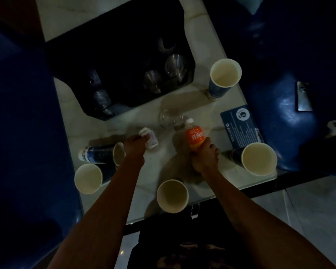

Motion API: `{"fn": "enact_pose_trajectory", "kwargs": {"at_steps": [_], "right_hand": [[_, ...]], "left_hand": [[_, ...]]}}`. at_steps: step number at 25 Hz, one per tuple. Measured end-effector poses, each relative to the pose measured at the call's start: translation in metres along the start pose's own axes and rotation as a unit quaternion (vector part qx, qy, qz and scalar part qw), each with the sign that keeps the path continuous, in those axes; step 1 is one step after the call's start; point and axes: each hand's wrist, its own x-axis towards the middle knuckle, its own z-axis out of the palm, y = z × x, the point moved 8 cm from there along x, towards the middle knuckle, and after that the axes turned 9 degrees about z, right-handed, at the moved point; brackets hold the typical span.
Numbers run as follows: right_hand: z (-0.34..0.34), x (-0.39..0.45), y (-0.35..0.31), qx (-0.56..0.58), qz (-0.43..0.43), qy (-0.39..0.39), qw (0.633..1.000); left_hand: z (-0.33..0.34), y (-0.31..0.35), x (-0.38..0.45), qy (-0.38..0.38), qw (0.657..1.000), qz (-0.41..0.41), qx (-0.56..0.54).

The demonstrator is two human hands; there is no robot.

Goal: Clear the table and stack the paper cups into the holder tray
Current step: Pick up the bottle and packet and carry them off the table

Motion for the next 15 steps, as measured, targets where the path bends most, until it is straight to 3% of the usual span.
{"fn": "enact_pose_trajectory", "kwargs": {"at_steps": [5, 8, 15], "right_hand": [[0.013, -0.006, 0.047, 0.006, -0.010, -0.074, 0.997], [-0.003, -0.012, 0.054, 0.026, 0.001, -0.052, 0.998], [-0.005, -0.016, 0.057, -0.001, -0.041, -0.049, 0.998]], "left_hand": [[-0.027, 0.011, -0.058, 0.045, 0.990, 0.048, -0.122], [-0.051, 0.019, -0.100, 0.071, 0.980, 0.055, -0.177], [-0.100, 0.000, -0.173, 0.065, 0.982, 0.060, -0.168]]}}
